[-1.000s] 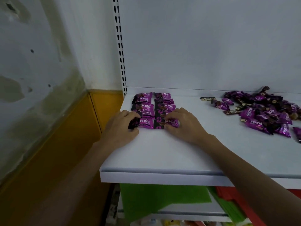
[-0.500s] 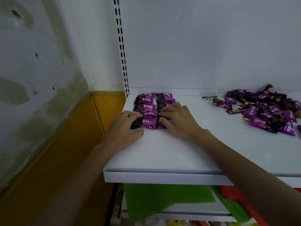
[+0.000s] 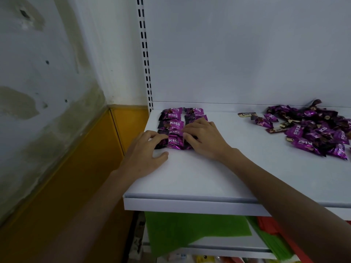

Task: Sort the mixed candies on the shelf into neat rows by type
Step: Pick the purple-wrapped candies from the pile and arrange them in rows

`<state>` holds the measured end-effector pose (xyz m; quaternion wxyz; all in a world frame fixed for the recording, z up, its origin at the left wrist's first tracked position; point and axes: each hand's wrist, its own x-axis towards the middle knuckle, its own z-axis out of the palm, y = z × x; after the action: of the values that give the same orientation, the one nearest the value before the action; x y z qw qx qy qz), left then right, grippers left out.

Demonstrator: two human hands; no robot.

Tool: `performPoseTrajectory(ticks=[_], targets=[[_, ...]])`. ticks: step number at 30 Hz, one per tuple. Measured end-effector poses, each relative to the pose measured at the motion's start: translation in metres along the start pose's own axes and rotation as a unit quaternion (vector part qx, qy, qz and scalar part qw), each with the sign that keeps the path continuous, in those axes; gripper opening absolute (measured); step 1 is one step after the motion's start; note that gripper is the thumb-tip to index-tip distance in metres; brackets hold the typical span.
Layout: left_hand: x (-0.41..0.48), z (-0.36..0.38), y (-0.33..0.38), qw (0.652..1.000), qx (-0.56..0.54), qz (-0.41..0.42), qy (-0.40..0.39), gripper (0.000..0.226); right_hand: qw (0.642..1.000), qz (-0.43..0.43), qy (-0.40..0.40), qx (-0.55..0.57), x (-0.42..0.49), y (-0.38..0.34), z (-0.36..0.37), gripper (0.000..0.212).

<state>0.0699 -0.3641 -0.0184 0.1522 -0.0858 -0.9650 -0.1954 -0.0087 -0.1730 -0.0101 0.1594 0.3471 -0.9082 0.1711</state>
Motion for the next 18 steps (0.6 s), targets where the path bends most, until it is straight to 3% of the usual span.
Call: performPoseTrajectory(ticks=[6,18], targets=[[0.008,-0.005,0.012,1.0,-0.017,0.018,0.011,0.057,0.995,0.07,0.062,0.022,-0.006,0.024,-0.02,0.027],[0.066,0.046,0.135,0.986,-0.05,0.156,-0.022,0.04,0.971,0.221,0.094,-0.008,-0.1,0.118,-0.094,0.041]])
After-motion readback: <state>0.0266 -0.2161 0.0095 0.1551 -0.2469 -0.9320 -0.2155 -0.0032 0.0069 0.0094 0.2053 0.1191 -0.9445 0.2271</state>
